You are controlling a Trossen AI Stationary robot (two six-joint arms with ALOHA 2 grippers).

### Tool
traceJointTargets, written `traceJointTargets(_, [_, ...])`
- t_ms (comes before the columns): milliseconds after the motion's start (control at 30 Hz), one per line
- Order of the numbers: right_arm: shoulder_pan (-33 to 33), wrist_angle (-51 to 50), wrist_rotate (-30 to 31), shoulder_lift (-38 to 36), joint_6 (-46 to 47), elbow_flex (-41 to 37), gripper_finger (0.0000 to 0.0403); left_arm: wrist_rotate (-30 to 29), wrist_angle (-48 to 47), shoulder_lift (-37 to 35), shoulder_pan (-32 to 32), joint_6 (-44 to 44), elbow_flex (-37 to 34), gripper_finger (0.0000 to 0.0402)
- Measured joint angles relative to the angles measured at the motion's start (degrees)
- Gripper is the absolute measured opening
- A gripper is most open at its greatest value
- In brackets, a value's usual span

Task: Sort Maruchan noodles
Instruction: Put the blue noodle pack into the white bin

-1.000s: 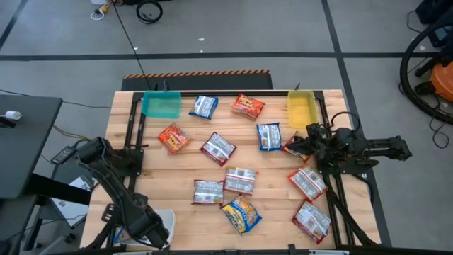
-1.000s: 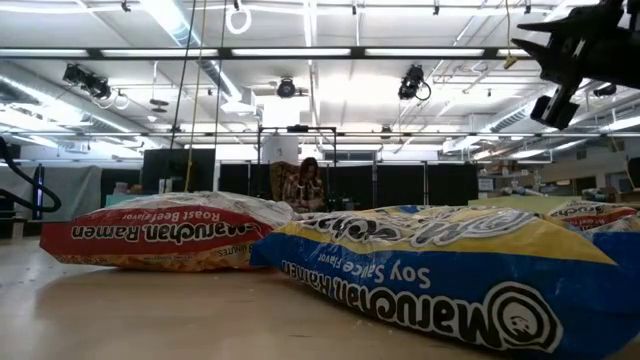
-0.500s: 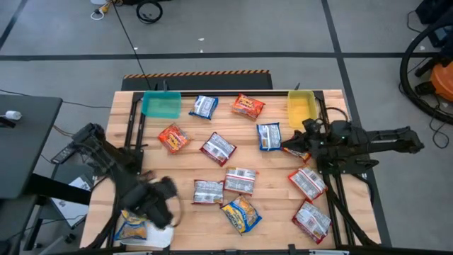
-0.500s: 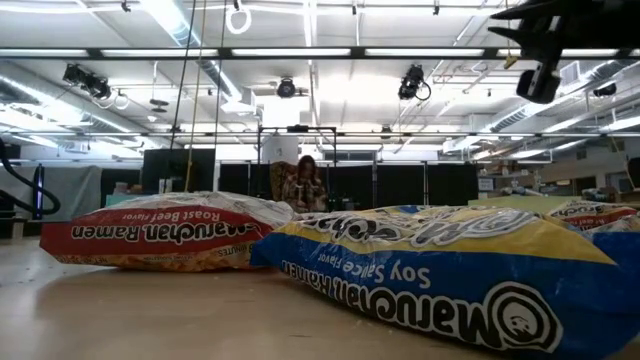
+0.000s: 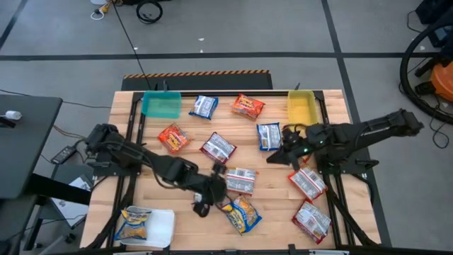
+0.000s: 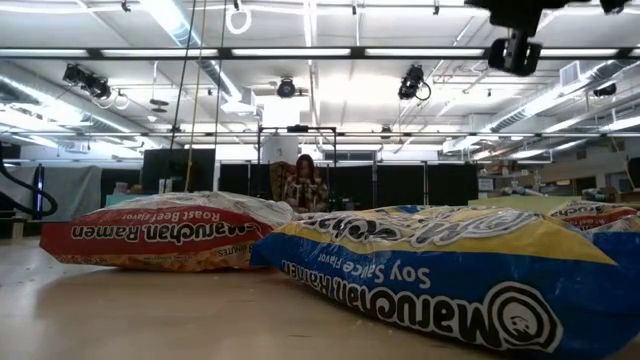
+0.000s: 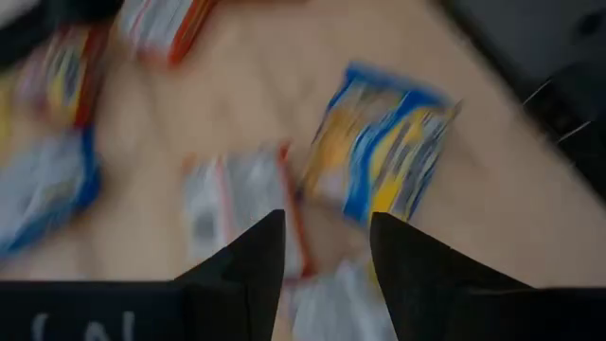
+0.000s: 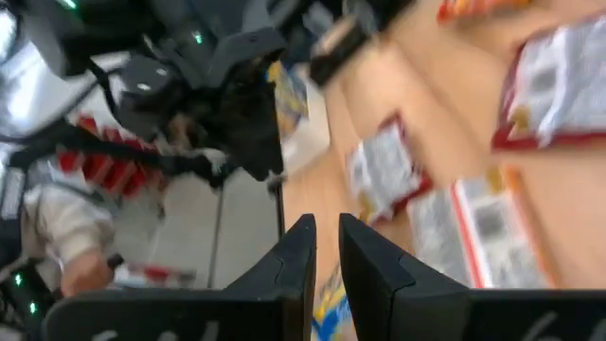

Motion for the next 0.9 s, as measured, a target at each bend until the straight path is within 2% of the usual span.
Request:
traceJointTargets(167, [9.9,-6.8,2.5,8.6,4.5,8.4,0.0054,1.1,2.3,2.0,-1.9,-3.0,0.0,0.0162])
traceJointTargets(300, [17.6,-7.2,7.0,15.2,8.5,13.1,0.0054,0.2,3.9,2.0,-4.8,-4.3,0.0,0.0162])
traceJointTargets(467, [25.3,-7.4,11.7,21.8,15.4,17.7,0.0054,-1.7,14.0,4.3,-8.1,-4.6,0.1,0.0162])
traceJointTargets(733, [32.8,-11.2,11.9,27.6,25.5,23.8,0.0054,-0.1,33.4,16.2,-8.7,-3.6,0.0,0.0162])
traceJointTargets(900, [35.4,-14.2,11.7,27.7,31.0,25.4,0.0054,-2.5,36.1,21.0,-6.2,-2.0,1.8,0.0163])
